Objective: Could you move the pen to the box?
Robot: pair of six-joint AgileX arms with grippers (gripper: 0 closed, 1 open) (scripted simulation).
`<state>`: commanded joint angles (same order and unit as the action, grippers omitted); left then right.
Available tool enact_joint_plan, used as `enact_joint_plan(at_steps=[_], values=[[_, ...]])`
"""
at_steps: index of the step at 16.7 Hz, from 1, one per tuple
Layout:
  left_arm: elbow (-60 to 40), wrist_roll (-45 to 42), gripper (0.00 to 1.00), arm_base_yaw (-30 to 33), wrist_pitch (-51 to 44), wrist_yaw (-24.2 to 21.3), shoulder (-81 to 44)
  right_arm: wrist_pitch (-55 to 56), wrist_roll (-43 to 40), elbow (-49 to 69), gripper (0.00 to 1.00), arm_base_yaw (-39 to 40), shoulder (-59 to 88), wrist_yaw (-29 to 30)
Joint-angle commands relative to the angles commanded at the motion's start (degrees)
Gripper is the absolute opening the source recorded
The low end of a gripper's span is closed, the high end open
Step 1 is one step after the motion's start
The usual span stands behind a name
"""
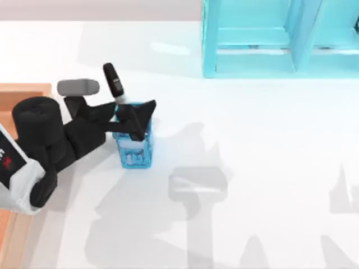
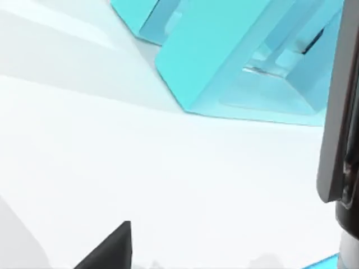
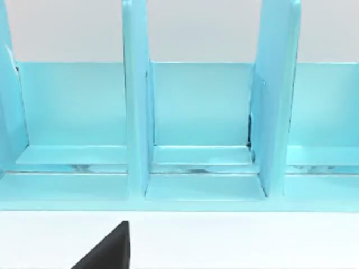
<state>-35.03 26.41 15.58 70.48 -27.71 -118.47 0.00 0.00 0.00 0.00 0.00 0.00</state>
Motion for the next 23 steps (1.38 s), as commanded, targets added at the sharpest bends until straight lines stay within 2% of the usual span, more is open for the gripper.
enact_joint_plan(at_steps=[3,16,23], values=[[0.0,0.0,1.0,0.0,0.0,0.0,0.0,0.0,0.0,0.0,1.0,0.0,0.0,0.0],[0.0,0.0,0.02,0.0,0.0,0.0,0.0,0.0,0.0,0.0,1.0,0.0,0.0,0.0],[0.0,0.0,0.0,0.0,0.0,0.0,0.0,0.0,0.0,0.0,1.0,0.0,0.0,0.0]])
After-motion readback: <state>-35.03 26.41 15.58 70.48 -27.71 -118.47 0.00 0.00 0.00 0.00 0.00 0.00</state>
